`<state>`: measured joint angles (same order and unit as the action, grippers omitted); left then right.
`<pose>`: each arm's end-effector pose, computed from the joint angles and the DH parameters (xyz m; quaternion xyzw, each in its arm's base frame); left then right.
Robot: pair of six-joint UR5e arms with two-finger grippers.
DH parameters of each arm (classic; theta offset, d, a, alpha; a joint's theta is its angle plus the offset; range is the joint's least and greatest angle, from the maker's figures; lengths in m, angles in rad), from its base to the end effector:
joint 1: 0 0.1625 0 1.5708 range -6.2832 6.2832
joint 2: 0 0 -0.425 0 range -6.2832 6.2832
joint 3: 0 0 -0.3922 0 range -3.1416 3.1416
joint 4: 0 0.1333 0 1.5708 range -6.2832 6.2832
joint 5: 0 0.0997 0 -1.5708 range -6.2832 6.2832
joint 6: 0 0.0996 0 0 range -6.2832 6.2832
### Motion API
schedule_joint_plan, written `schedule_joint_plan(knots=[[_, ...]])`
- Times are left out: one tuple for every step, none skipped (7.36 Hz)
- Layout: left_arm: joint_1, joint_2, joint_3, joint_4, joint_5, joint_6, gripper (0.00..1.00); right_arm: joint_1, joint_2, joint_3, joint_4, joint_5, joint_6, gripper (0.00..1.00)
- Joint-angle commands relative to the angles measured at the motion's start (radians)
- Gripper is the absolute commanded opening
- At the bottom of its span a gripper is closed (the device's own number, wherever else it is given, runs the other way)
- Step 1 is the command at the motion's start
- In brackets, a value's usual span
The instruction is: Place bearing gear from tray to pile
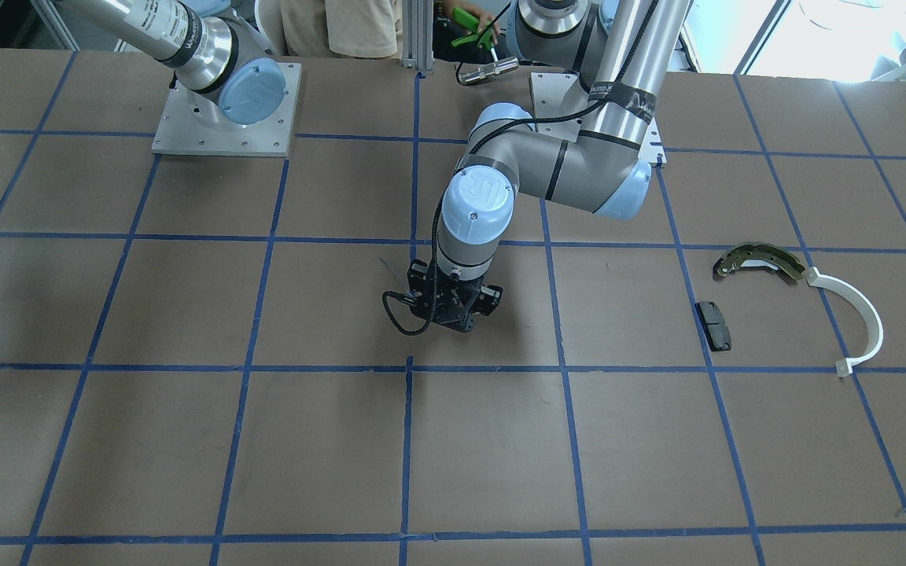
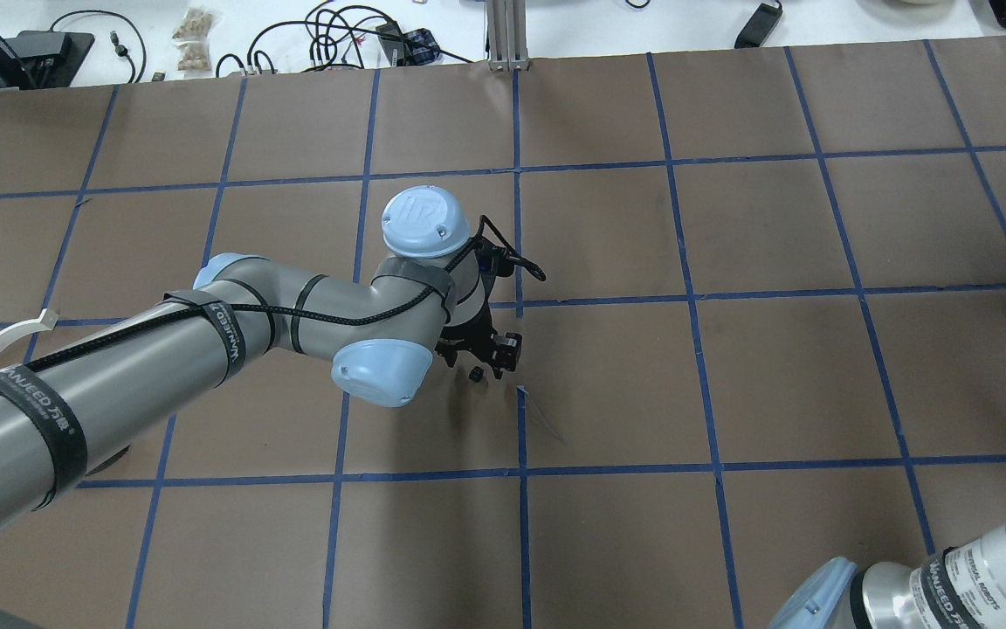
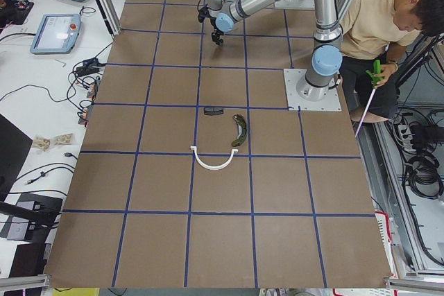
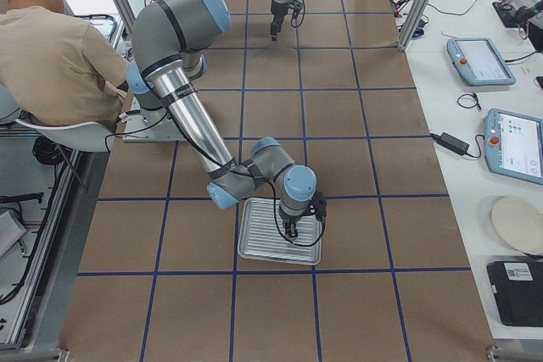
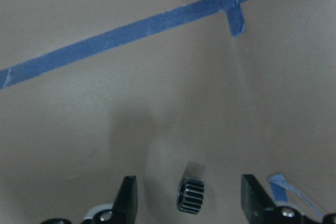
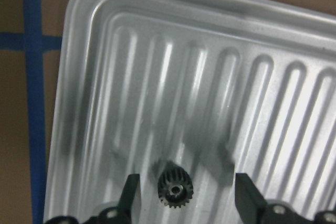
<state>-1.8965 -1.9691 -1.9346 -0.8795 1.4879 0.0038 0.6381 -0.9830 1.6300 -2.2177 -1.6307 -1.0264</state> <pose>-0.3072 -0.4672 0.1774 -0.1623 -0.9852 -0.0415 0.0352 -0.4449 -0.4885 0.1803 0.0468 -0.9985 -0.0249 0.0167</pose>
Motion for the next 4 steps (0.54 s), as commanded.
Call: schedule_joint_plan(knots=[[-0.004,-0.004,-0.021,0.002,0.002,0.002,0.14,-0.002,-0.006,-0.001,0.012,0.000,-0.006,0.23],[-0.003,-0.004,-0.021,0.002,0.002,0.002,0.00,0.000,-0.006,-0.001,0.016,-0.001,-0.003,0.16],[-0.003,-0.002,-0.015,0.005,0.002,0.008,0.00,-0.002,-0.017,-0.002,0.019,-0.008,0.000,0.08],[0.003,0.015,-0.010,0.008,0.017,0.012,0.00,0.005,-0.054,0.001,0.026,-0.006,0.002,0.04]])
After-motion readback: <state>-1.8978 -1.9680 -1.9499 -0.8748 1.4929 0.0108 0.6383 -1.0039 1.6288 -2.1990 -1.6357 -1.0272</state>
